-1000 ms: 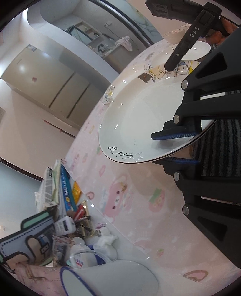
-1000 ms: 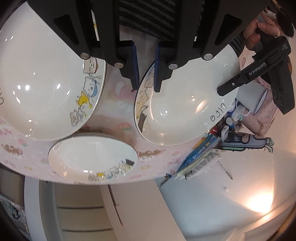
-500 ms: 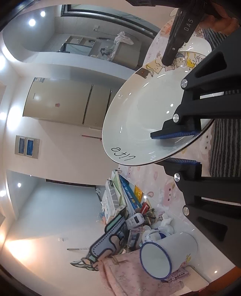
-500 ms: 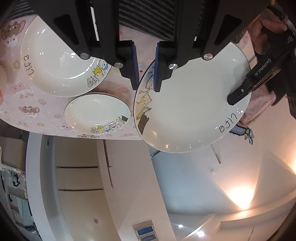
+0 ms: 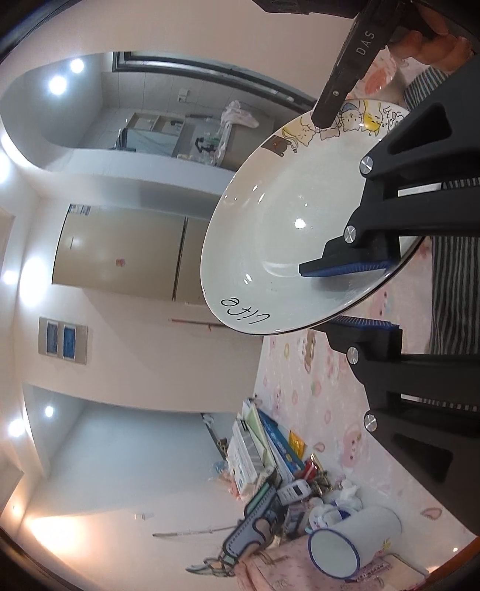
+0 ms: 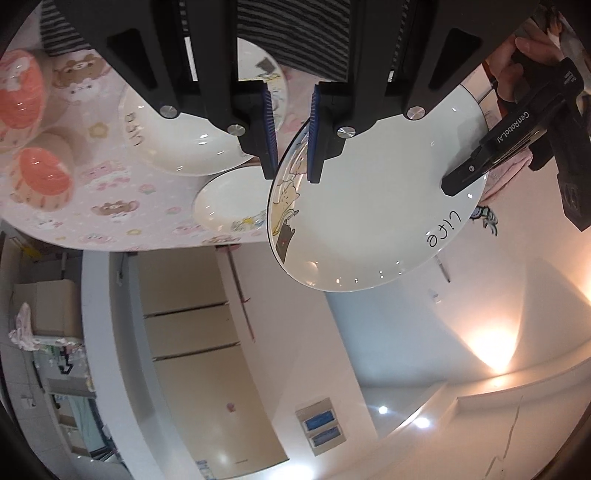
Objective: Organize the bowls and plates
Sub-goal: 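Lift the white 'Life' plate off the table with both tools, then carry the plate over the other white plate and lower it on top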
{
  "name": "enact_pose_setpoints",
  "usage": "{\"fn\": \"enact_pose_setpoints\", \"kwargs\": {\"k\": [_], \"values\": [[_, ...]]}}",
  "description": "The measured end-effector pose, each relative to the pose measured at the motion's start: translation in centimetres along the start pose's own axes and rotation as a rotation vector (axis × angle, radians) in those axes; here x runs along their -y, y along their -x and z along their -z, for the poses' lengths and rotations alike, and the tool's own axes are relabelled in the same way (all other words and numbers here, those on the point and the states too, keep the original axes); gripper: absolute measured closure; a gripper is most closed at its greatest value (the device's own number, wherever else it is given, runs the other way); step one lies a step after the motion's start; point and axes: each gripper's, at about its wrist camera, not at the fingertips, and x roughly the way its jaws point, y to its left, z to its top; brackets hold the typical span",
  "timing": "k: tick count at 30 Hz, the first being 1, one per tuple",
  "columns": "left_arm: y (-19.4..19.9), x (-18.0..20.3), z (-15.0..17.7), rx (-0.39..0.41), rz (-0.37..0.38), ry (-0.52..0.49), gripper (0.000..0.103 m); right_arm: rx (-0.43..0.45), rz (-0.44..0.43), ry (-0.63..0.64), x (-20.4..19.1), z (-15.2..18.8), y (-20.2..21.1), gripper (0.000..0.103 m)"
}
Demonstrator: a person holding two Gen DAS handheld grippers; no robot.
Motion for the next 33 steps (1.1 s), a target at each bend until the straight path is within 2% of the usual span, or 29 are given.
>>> {"fn": "enact_pose_setpoints", "kwargs": {"k": [6, 12, 16, 23, 28, 33], "values": [[-0.4, 3.8, -0.8, -0.019, 0.084, -0.034, 0.080, 0.044, 0.050, -0.028, 2.9, -0.5, 2.5, 0.088], [-1.1, 6.8, -1.6, -0.052, 0.143, -0.083, 0.079, 0.106, 0.037, -0.082, 5.3, -0.7, 4.2, 0.087], [-1.8, 8.1, -1.5, -0.048, 0.138, -0.121, 0.079, 0.118, 0.065, -0.098, 6.5, -0.5, 3.9, 0.087], [-4.1, 8.5, -0.3, -0.089, 0.133, -0.117, 0.079, 0.098, 0.071, -0.145, 8.8, 0.5, 3.0, 0.087], [-5.9, 8.2, 0.9, -0.122, 0.138, -0.104, 0.079, 0.060, 0.100, -0.147, 9.3, 1.4, 1.8, 0.087], [-7.7, 8.4, 2.8, -0.153, 0.100, -0.119, 0.079, -0.009, 0.114, -0.184, 10.3, 2.8, 0.1, 0.087]]}}
